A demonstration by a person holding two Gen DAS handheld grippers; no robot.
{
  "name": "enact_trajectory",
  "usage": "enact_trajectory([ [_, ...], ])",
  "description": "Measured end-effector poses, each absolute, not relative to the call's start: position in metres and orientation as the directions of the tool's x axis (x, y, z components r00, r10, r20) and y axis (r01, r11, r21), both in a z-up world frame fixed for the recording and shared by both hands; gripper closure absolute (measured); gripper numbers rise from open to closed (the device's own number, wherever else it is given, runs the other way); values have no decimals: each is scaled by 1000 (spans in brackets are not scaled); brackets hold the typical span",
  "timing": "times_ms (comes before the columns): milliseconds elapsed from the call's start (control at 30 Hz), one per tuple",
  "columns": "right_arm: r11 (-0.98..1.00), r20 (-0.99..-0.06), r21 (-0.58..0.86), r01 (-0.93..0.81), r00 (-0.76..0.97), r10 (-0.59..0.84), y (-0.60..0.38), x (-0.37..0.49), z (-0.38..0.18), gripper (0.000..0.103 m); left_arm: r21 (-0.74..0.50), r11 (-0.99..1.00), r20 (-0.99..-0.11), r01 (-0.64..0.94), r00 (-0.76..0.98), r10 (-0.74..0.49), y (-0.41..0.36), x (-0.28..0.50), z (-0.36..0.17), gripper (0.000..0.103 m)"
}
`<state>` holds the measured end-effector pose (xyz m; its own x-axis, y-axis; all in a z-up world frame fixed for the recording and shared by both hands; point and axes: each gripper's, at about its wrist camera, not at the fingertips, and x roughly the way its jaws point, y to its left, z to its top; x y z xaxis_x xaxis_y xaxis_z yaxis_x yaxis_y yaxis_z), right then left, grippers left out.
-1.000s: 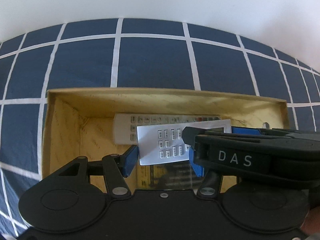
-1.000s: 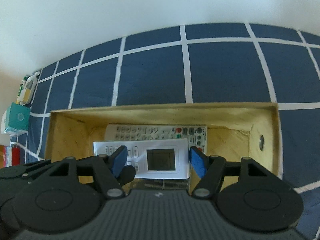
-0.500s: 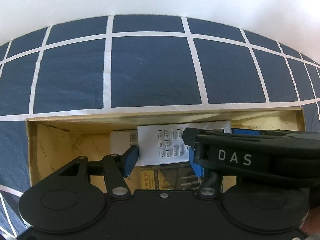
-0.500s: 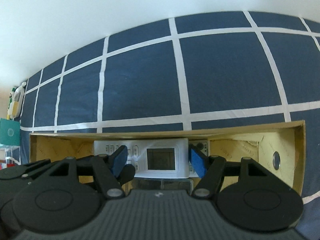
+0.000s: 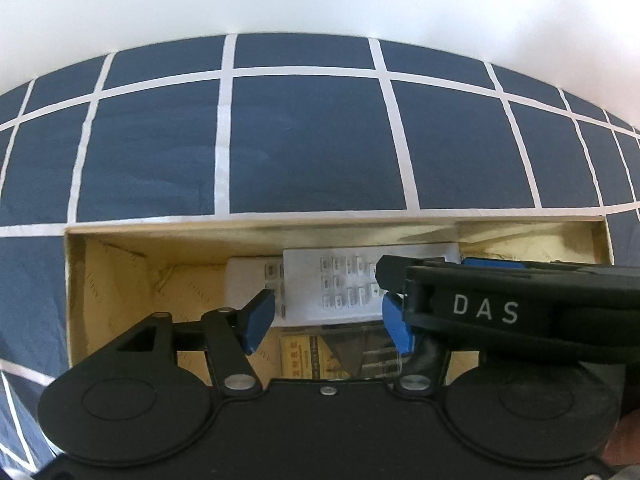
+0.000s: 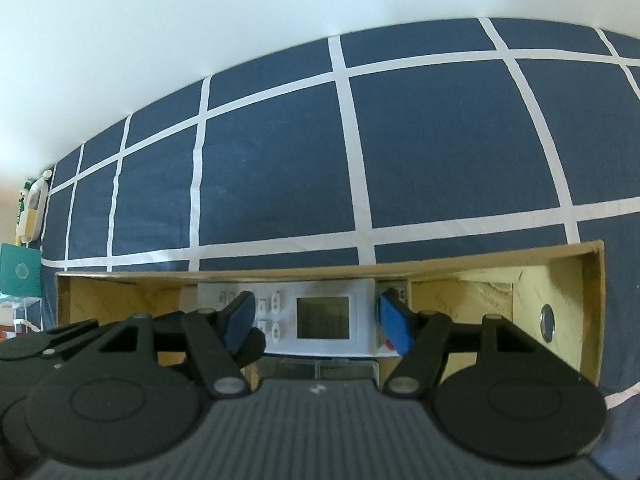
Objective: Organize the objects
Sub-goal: 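Lower the remote into the box on top of the TV remote, then open the right tool to release the remote and withdraw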
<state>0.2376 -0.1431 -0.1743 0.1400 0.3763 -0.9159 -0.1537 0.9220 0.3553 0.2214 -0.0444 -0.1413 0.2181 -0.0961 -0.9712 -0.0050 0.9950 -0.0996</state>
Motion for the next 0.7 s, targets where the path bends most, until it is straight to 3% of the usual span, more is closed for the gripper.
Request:
enact_trajectory([
  [267,924,-920,334,-189,150,363,-149,225,-156,32,-89,994,-968,-59,242,-72,-44,199,-120,36],
  [567,911,-904,344,-226,181,386,-161,197,-116,4,-83,991,-962,-101,269,-53,-50,163,-82,31],
  [600,911,-903,344,-228,186,387,-164,194,-111,2,-80,992,-961,-102,273,-50,-51,159,-78,27],
  [667,911,-902,339,-237,194,386,-169,188,-102,0,-70,992,-956,-108,291,-36,-55,150,-69,10],
  [700,910,-902,335,-243,196,384,-171,185,-98,0,-65,992,-952,-107,305,-29,-56,143,-63,9],
])
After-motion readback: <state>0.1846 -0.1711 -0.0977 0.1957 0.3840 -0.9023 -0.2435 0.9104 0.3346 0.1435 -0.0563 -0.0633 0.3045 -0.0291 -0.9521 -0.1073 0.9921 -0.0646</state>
